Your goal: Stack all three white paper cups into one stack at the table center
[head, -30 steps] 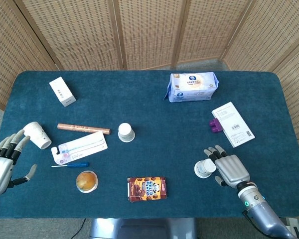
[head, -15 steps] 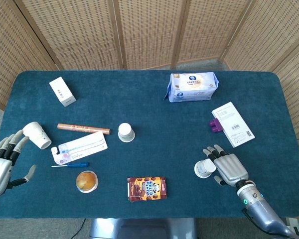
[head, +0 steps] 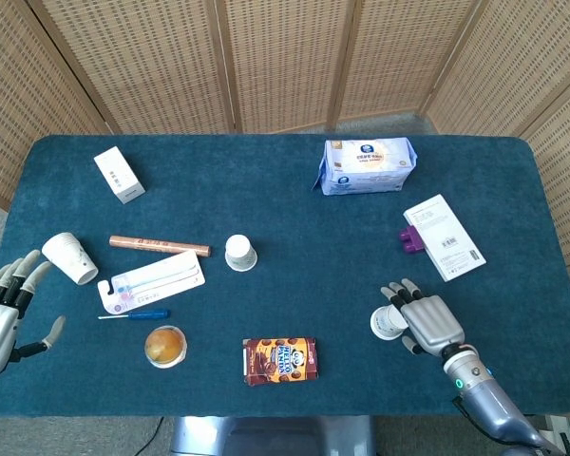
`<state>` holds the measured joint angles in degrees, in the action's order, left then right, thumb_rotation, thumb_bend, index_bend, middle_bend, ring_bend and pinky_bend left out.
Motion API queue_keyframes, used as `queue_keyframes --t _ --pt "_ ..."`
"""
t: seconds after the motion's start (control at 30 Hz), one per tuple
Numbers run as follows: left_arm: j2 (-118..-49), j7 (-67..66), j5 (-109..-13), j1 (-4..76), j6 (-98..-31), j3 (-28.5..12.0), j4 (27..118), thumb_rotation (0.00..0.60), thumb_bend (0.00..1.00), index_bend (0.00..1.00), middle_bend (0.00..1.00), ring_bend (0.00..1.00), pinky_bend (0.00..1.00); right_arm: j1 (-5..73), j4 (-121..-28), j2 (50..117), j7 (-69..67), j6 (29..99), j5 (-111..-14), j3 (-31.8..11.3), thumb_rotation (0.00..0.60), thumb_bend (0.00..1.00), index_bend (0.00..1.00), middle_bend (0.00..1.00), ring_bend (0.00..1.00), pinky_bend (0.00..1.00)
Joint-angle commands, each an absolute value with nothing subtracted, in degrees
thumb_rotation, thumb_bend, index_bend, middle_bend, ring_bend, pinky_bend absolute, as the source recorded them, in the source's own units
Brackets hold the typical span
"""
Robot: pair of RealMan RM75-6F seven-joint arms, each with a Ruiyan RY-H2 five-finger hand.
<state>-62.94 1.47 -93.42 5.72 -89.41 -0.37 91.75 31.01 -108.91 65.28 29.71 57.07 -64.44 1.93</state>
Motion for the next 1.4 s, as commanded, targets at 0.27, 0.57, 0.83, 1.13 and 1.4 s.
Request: queue_keyframes --t 0.27,0.57,0.83,1.13,1.4 --pt "-63.11 1.74 -93.55 5.31 -89.85 -0.19 91.39 0.286 0.44 0.00 0.00 0.00 0.12 31.52 -107.64 67.41 30.08 57.19 -64.34 1.31 0.600 0.39 0.38 0.37 0.26 0.68" --pt "-63.09 1.83 -93.71 5.29 -89.88 -0.23 91.35 0.286 0.45 0.00 0.00 0.00 0.12 31.83 -108.79 67.33 29.77 57.45 -64.60 0.76 0.600 0.39 0.41 0.40 0.29 0.68" --pt "-63.13 1.77 -94.18 5.51 -89.90 -0.31 91.52 0.283 0.44 0.00 0.00 0.00 0.12 35.04 -112.14 67.39 30.53 55.40 -61.28 -2.14 0.600 0.39 0.39 0.39 0.29 0.68" --pt "-63.15 2.01 -94.30 5.28 -90.24 -0.23 91.32 0.286 0.44 0.00 0.00 0.00 0.12 40.76 -111.79 69.99 32.40 52.58 -53.04 -5.64 0.600 0.38 0.37 0.38 0.28 0.68" --pt "-63.13 2.34 -94.12 5.06 -90.44 -0.25 91.01 0.284 0.44 0.00 0.00 0.00 0.12 46.01 -109.98 73.58 35.26 52.25 -46.57 -7.39 0.600 0.38 0.36 0.38 0.28 0.68"
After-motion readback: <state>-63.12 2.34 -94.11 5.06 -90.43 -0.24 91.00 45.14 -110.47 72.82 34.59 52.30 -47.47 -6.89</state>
